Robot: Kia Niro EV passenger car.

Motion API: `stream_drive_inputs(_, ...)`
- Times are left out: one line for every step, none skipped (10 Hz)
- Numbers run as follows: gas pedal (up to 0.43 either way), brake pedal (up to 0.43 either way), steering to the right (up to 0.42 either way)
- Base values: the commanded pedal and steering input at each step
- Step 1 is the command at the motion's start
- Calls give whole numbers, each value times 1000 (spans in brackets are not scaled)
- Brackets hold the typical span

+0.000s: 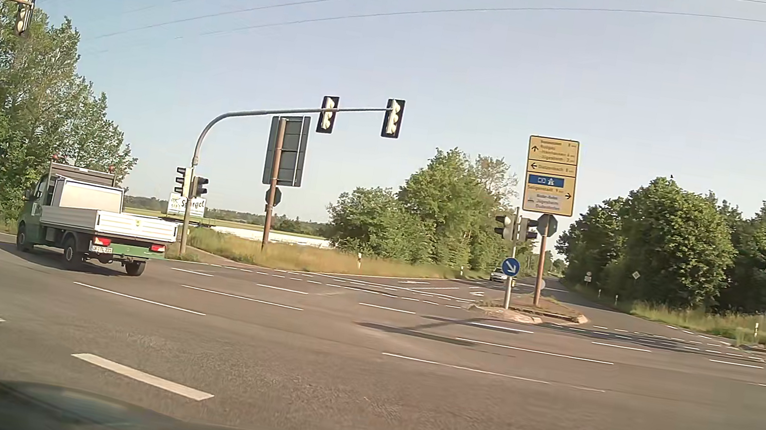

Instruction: Follow the waypoints while adhering to traffic rules and regulations

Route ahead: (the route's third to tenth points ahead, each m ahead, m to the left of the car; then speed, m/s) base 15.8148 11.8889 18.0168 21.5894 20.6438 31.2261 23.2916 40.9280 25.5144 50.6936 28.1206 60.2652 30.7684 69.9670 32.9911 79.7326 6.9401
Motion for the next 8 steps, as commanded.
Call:
stream_drive_inputs(67, 30, -186)
stream_drive_inputs(67, 30, -194)
stream_drive_inputs(67, 30, -197)
stream_drive_inputs(67, 30, -204)
stream_drive_inputs(59, 30, -209)
stream_drive_inputs(59, 30, -213)
stream_drive_inputs(59, 30, -219)
stream_drive_inputs(59, 30, -223)
